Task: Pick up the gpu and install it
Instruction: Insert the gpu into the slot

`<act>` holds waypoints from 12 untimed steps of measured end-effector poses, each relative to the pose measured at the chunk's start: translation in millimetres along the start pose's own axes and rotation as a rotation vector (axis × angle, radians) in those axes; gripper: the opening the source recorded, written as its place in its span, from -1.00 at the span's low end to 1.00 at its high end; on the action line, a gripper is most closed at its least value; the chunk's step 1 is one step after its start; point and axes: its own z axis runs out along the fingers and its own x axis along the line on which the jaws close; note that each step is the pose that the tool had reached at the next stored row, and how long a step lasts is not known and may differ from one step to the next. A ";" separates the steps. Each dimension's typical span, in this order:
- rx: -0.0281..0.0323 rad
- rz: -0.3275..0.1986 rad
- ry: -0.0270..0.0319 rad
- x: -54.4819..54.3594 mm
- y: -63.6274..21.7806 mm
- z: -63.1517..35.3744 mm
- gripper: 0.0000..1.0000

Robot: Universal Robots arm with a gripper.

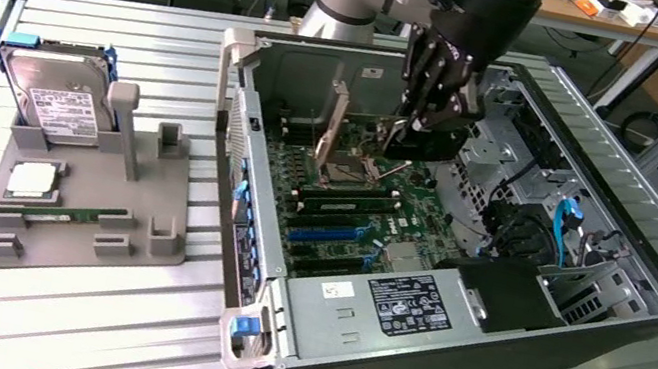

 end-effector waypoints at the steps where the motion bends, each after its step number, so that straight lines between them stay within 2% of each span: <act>1: 0.0000 0.000 0.0000 0.2 0.2 0.5 -0.47; 12: 0.0000 0.000 -0.0001 2.9 2.9 4.2 -0.47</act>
